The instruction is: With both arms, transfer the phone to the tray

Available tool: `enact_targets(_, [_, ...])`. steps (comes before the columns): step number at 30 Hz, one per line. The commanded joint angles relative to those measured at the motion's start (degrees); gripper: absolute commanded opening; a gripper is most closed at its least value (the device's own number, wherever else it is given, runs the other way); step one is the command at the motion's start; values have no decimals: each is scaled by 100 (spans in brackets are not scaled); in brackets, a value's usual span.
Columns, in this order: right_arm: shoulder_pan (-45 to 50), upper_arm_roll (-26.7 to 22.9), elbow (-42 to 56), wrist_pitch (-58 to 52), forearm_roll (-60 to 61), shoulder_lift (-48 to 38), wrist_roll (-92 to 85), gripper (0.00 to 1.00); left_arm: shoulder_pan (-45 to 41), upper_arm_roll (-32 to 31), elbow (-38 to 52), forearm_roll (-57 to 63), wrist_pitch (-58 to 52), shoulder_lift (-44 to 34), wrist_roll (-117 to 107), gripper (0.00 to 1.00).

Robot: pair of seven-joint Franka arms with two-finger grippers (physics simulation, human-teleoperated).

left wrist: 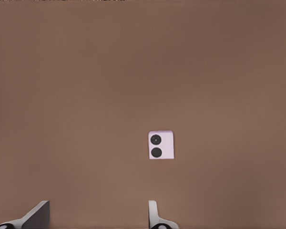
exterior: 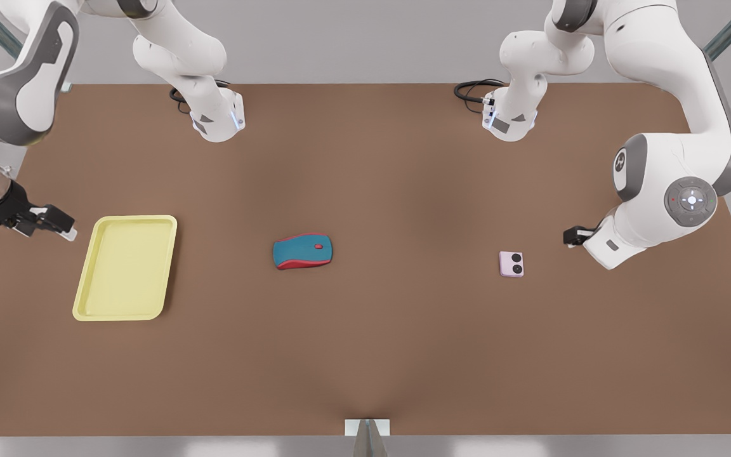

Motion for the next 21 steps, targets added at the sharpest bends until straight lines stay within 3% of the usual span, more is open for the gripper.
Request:
enact_targets(1, [-21,-20,34,-359,81,-8,-329,100,-4,0,2,21,88,6,-40,100])
enact_targets(3, [31,7,25,-263,-15,132,-311,100,-48,-61,-200,-172,307,6,-92,100])
enact_targets(7, [75,112,570,-781,-103,194,-302,100,-48,35,-2791,-287,3926,-302,-347,100])
enact_targets(13, [75,112,579,-763,-94,203,-276,100,-48,36,-4313,-384,6581,23,-1235,100])
enact_targets(17, [-4,50,579,-763,-147,194,-276,100,-65,-26,-4735,-384,7602,533,-1639,100])
enact_targets(21, [-13,51,579,-755,-156,229,-285,100,-347,-44,-4946,-392,7752,603,-1886,100])
